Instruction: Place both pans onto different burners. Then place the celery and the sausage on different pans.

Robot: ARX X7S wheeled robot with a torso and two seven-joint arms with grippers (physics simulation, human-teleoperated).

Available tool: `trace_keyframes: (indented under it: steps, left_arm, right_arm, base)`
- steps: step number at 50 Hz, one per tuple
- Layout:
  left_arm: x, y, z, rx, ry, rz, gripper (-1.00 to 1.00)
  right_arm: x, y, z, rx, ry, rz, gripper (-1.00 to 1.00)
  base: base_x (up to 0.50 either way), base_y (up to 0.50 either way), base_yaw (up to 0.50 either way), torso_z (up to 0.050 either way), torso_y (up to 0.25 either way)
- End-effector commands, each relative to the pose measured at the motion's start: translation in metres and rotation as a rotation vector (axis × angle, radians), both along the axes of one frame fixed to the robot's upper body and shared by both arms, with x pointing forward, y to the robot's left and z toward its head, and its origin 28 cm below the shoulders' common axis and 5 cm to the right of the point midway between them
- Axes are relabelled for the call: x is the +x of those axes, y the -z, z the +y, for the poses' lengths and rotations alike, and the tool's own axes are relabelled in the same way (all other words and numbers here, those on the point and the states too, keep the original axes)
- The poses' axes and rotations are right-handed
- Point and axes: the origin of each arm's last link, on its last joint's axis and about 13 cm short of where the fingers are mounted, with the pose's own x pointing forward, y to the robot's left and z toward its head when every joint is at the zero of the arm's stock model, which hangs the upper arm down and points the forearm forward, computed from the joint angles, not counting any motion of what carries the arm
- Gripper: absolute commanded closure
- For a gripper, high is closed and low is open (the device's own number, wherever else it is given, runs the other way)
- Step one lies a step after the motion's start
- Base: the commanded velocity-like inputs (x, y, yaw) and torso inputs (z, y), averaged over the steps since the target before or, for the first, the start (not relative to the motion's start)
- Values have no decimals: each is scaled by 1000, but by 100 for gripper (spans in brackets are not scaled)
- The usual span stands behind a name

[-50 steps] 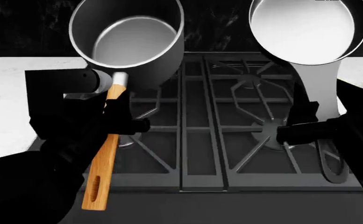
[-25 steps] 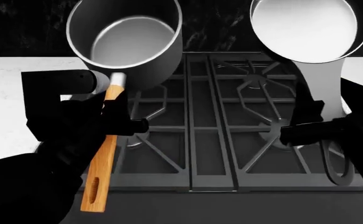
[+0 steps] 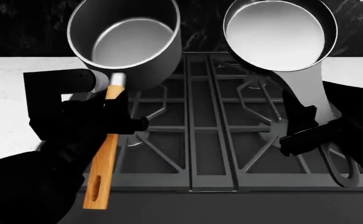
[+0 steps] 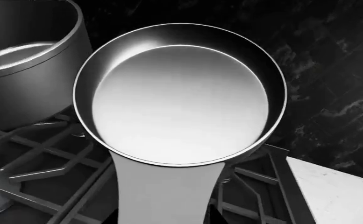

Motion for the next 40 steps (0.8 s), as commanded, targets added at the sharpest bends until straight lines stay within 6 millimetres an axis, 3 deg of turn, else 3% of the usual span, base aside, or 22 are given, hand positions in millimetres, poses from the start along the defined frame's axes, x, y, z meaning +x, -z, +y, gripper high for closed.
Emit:
trace_keyframes:
  steps: [1, 28, 40]
  left_arm:
    - [3, -5, -1, -22, 4, -31, 100]
    - [9, -1, 0, -19, -3, -14, 100]
    - [11, -2, -1, -12, -7, -19, 100]
  right_arm:
    - [1, -10, -21, 7, 7, -25, 100]
    - [6, 9, -39, 22, -4, 119, 100]
    - [1, 31, -41, 66, 13, 157, 100]
  base:
    - [0, 0, 0, 10, 0]
    - [0, 0, 0, 1, 2]
    - [0, 0, 0, 1, 3]
